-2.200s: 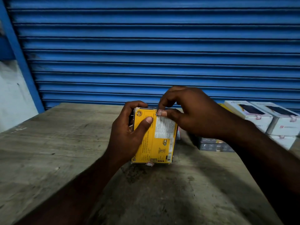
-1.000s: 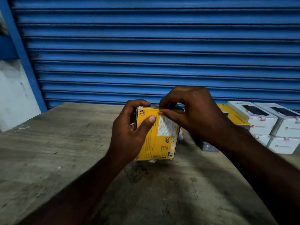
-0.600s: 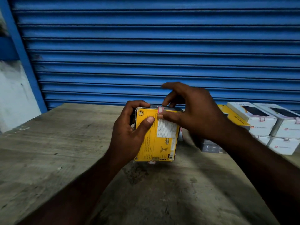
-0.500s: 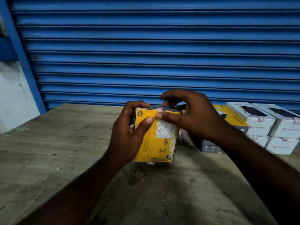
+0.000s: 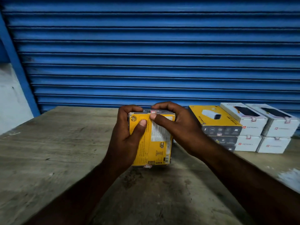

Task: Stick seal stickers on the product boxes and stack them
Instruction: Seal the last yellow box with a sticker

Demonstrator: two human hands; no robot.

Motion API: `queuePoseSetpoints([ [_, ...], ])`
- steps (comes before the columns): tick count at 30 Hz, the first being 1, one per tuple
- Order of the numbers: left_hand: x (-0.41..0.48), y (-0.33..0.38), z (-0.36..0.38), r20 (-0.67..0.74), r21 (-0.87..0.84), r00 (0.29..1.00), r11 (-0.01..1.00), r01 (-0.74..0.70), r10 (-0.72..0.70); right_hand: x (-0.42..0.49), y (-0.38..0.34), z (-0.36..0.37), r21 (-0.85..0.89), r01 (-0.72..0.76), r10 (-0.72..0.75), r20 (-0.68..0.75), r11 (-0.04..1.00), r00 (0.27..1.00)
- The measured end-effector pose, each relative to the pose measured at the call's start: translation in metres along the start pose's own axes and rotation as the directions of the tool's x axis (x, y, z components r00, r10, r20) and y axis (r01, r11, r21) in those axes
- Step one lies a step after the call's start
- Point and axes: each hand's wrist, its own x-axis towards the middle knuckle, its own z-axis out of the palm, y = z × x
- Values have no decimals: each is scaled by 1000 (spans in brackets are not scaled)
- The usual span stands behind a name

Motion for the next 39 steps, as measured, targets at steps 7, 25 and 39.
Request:
queuePoseSetpoints([
  [7,-1,2,5,-141,19,989,999,45,-42,2,11,6,138,-57,44,95,989,994],
  [25,-6,8,8,-108,-5,994,1000,2,-2,-6,2,13,157,30,-24,-42,987,999],
  [39,-1,9,3,-128,200,974,966,-161,189,-4,4,11,177,152,-147,-41,972,988],
])
